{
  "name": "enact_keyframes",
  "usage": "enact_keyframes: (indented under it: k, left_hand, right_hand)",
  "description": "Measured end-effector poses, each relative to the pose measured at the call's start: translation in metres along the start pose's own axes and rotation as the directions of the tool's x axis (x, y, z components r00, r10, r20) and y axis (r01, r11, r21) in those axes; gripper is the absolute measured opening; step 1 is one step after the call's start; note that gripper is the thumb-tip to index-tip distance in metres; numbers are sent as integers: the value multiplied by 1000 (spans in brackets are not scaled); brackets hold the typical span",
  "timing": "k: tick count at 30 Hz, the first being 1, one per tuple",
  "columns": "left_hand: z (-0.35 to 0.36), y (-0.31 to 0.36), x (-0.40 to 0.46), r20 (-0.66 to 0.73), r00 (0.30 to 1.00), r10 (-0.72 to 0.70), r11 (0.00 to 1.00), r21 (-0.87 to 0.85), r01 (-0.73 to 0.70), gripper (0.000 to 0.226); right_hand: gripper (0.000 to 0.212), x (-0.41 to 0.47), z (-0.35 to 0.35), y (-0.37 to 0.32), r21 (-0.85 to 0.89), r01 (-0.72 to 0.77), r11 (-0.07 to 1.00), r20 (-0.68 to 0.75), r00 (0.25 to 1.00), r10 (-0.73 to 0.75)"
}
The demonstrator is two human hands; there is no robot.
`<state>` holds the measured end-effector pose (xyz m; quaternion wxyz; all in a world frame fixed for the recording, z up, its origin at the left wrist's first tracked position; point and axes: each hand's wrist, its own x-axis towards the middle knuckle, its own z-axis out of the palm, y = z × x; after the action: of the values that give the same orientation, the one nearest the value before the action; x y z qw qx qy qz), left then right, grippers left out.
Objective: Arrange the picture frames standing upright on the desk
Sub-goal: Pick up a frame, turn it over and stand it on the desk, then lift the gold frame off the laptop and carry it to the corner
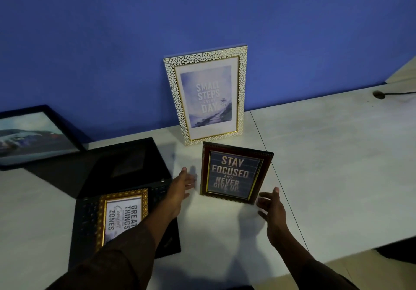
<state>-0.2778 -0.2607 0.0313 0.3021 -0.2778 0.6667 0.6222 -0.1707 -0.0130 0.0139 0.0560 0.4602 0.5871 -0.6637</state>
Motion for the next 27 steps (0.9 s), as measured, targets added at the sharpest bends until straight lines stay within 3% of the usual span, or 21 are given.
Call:
enact_keyframes:
  k: [10,15,19,27]
  left_hand:
    - [-81,-54,-77,-18,1000,20,997,-71,-21,48]
    - [-159,-92,-117,-117,992,40,993,-103,-52,58]
    - [-220,-121,-147,-127,991,42,989,-138,-59,48]
    - [-303,-152,-172,-213,977,4,971,-233,-55,49]
  right_hand:
    - [61,-80,42,49,-91,50,995,170,985,-35]
    - [61,-134,89,76,-152,91,984,264,963,-48]
    - [59,-172,130,94,-191,125,974,344,938,-53]
    - [53,-218,194,104,-235,159,959,413,909,-50]
